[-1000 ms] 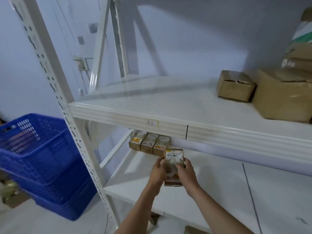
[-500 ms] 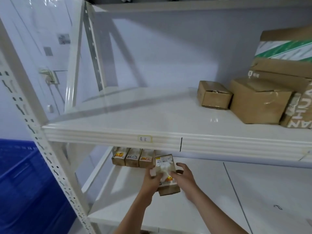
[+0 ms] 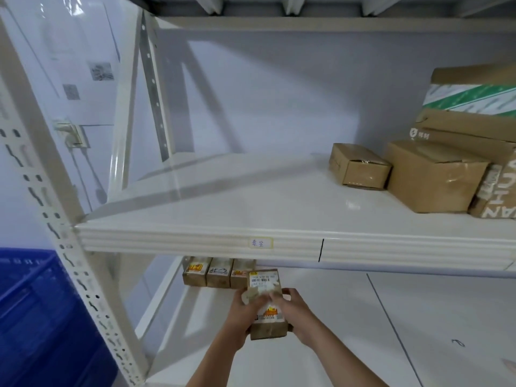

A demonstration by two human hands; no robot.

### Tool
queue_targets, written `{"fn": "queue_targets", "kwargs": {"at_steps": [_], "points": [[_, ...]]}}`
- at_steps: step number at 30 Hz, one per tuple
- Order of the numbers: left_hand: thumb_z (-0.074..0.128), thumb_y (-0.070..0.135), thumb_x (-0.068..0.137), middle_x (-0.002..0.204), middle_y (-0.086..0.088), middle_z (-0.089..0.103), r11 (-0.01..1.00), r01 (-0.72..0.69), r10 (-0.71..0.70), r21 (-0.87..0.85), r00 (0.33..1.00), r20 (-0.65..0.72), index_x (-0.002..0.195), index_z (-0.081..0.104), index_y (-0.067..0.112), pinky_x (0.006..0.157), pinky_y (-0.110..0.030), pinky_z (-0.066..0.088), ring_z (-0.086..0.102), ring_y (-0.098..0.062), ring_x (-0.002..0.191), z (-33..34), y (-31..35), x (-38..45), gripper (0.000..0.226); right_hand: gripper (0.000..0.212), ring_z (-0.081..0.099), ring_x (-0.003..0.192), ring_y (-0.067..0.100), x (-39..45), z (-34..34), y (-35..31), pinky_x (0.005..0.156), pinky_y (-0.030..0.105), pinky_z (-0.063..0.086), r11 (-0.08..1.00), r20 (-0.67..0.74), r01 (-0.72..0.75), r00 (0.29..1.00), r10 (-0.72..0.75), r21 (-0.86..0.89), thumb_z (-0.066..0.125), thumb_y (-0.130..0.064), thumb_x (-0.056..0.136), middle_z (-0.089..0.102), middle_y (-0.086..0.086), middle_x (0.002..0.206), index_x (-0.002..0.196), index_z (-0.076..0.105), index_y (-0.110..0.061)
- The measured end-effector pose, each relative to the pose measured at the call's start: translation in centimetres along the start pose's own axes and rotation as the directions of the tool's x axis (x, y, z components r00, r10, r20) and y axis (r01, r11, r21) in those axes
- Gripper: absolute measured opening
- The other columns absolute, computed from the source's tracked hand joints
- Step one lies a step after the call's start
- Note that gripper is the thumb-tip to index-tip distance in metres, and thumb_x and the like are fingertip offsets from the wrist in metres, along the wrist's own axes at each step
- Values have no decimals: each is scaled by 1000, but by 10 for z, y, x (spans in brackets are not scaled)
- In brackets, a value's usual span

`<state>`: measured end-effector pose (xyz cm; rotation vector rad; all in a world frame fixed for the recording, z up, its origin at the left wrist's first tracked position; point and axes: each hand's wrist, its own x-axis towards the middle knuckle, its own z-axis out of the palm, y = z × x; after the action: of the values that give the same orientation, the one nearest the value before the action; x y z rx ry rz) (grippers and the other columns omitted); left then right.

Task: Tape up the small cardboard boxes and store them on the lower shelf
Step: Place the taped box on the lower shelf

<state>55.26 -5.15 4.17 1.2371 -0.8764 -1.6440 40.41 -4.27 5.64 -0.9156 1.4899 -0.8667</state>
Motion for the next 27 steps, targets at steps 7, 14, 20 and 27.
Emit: {"fn": "queue_targets", "kwargs": {"at_steps": [7, 14, 20, 27], "points": [[73, 27, 92, 113, -9, 74, 998, -56, 56, -5, 998, 33, 130, 56, 20, 84, -48, 61, 75, -28, 96, -5, 1, 13, 42, 34, 67, 104, 18, 11, 22, 5, 92, 42, 57, 998, -110, 15, 994, -9, 56, 55, -49, 101, 65, 1, 119, 126, 48, -27], [66, 37, 94, 117, -6, 66, 965, -68, 66, 252, 998, 15, 130, 52, 36, 84, -39, 60, 70, -24, 104, -11, -5, 18, 39, 35, 66, 90, 14, 23, 13, 17, 76, 37, 60, 985, -253, -22, 965, 66, 174, 59, -46, 99, 65, 0, 105, 124, 48, -23], [81, 32, 84, 110, -1, 65, 844, -186, 142, 503, 982, 124, 126, 57, 26, 65, -18, 52, 67, -13, 91, -2, -13, 22, 49, 45, 60, 111, 30, 43, -2, 24, 95, 46, 54, 991, -313, -91, 942, 118, 99, 55, -43, 99, 57, 13, 128, 129, 39, -14], [88, 25, 75, 128, -3, 44, 663, -197, 76, 722, 978, 197, 152, 36, 24, 82, -18, 54, 58, -19, 112, 1, -41, 36, 92, 48, 66, 91, 21, 51, -8, 43, 68, 32, 52, 979, -244, -194, 948, 204, 67, 56, -43, 100, 66, 8, 105, 128, 42, -7]]}}
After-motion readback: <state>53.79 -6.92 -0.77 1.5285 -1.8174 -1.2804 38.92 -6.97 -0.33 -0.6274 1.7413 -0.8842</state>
